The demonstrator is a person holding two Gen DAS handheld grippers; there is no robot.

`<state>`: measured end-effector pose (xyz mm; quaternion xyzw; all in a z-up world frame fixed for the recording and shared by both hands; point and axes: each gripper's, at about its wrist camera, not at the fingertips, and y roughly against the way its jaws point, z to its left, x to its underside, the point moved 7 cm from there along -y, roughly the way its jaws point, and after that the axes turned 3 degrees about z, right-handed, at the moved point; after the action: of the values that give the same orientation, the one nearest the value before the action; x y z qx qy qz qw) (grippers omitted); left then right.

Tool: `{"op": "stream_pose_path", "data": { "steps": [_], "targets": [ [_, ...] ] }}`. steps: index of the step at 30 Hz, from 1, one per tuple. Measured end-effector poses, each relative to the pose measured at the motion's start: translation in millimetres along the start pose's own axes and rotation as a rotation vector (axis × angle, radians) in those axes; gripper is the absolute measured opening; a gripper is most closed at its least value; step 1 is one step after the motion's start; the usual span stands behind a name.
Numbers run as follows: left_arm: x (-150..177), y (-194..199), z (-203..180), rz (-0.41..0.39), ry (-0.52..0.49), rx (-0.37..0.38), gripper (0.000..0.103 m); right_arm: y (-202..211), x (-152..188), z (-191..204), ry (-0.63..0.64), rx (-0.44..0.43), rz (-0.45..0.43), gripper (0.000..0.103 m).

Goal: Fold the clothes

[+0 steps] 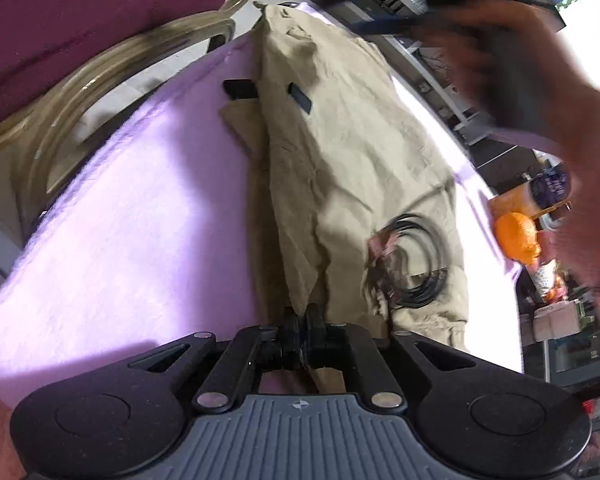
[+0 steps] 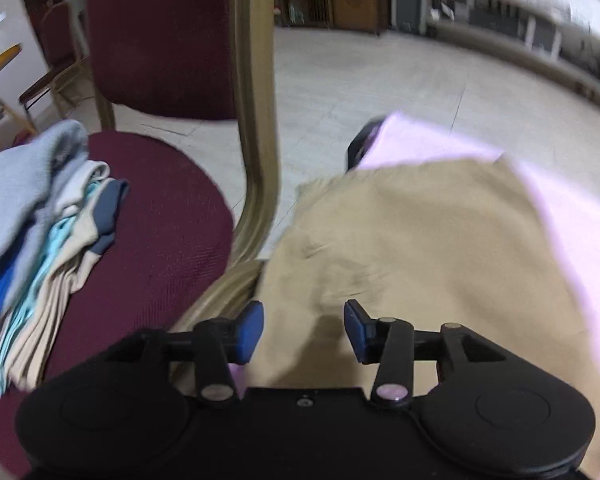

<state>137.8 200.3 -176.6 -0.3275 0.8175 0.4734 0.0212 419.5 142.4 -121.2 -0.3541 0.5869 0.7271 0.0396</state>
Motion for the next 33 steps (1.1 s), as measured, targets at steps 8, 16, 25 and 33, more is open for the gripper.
{"op": "stream_pose_path", "data": {
  "steps": [8, 16, 25, 33],
  "targets": [
    [13.1, 52.9, -6.4, -0.105, -0.100, -0.085, 0.008, 193.4, 43.7, -103.1, 0.032, 0.065, -0.119, 0.063],
    [18.5, 48.9, -48.2, -0.136, -0.162, -0.112, 0.015, 242.5, 166.6, -154.0, -0.360, -0.188, -0.060, 0.068],
    [7.9, -21.1, -66.9, -0.136, -0.270, -0.282, 0.006, 88.4, 244.9, -122.9, -0.872, -0.685, 0.167, 0.038],
    [2.3, 9.1, -38.9, -0.132, -0.135, -0.283, 0.005, 88.2, 263.2, -186.5, -0.919, -0.391, 0.068, 0.007]
  ]
}}
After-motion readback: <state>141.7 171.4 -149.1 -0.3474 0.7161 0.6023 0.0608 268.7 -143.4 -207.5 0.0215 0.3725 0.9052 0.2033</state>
